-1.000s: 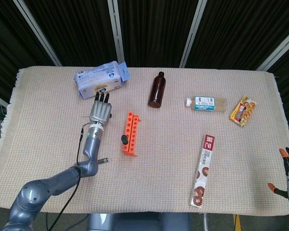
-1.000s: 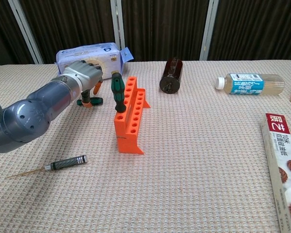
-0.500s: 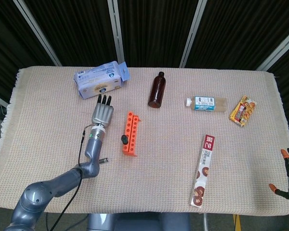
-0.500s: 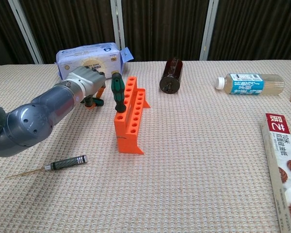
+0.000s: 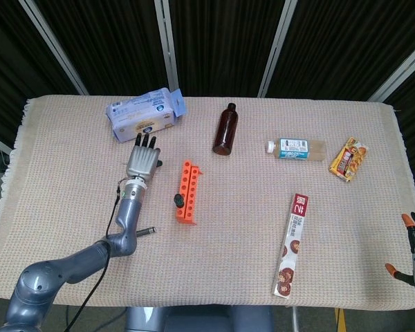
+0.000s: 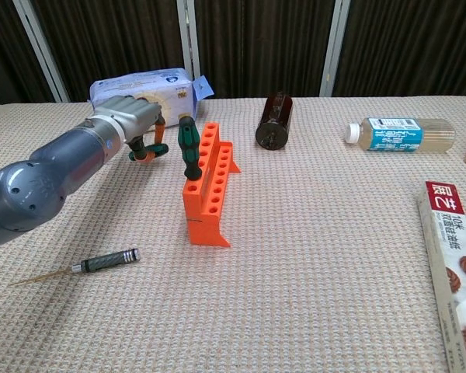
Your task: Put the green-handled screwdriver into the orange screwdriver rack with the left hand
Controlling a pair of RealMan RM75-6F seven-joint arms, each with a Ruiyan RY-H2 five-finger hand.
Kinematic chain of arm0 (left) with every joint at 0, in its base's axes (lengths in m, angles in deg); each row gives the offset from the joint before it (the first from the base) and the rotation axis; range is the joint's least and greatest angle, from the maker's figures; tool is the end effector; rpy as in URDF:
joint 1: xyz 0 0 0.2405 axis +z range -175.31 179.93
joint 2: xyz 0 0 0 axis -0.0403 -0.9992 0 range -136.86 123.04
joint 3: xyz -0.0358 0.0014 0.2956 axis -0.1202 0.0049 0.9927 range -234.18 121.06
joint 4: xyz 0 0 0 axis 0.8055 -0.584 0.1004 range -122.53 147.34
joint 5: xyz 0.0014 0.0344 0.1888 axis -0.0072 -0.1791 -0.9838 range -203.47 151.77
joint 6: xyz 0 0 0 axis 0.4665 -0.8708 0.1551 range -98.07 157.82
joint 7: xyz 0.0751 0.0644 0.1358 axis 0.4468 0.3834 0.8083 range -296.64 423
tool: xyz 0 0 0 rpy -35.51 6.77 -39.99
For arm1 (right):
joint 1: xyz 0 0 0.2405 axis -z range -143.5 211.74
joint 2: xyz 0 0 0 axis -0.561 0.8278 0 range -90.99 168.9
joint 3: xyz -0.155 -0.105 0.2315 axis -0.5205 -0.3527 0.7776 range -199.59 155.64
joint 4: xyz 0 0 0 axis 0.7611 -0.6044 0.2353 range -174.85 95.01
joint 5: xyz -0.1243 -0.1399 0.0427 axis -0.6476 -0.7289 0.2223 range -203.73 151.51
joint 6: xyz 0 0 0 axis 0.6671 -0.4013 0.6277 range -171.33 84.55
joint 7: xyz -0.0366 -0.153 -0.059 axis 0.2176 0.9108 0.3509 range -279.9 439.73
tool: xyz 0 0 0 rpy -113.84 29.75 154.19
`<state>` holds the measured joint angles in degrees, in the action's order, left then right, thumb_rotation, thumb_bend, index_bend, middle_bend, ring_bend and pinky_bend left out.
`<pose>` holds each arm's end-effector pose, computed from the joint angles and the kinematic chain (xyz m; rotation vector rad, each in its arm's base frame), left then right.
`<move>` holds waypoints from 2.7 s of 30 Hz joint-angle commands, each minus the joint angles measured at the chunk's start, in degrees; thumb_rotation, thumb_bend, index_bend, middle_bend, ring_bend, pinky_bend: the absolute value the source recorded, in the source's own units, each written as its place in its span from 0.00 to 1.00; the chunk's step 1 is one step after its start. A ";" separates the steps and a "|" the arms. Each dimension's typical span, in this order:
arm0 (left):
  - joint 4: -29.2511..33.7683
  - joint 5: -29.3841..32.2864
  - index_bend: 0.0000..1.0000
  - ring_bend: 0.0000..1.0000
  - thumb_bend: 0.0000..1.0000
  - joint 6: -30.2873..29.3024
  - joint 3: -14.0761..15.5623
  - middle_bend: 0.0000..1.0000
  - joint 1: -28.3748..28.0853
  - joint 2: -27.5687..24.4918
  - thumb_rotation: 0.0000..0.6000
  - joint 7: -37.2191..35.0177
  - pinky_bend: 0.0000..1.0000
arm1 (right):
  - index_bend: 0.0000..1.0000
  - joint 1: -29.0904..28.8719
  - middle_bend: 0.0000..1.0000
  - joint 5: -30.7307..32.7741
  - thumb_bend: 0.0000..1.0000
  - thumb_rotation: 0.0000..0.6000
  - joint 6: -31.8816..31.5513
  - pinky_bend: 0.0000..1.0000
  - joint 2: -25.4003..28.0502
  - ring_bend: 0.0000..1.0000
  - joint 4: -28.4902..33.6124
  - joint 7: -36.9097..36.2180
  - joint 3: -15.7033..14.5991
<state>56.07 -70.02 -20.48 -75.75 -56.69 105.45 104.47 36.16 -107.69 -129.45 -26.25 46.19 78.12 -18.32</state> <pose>-0.1432 0.4925 -0.0738 -1.6647 -0.6963 -0.5968 -0.3911 -0.1645 0.2086 1.2413 -0.9305 0.7551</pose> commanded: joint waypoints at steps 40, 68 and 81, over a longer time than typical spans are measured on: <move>40.23 -12.00 0.62 0.00 0.54 9.69 -14.24 0.15 15.62 -19.36 1.00 -74.67 0.02 | 0.00 0.53 0.00 -0.52 0.00 1.00 -0.72 0.03 -0.58 0.00 -1.41 -2.15 -0.11; 38.44 -16.00 0.62 0.00 0.55 6.92 -9.98 0.15 13.93 -20.31 1.00 -75.38 0.02 | 0.00 0.62 0.00 0.09 0.00 1.00 -0.13 0.03 -0.89 0.00 -2.45 -3.10 0.13; 39.37 -16.89 0.62 0.00 0.55 5.91 -9.35 0.15 14.06 -21.68 1.00 -76.39 0.02 | 0.00 0.65 0.00 0.04 0.00 1.00 -0.13 0.03 -0.93 0.00 -2.29 -2.91 0.13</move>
<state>95.40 -86.88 -14.54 -85.14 -42.65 83.80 28.12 36.81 -107.65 -129.57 -27.18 43.91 75.20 -18.20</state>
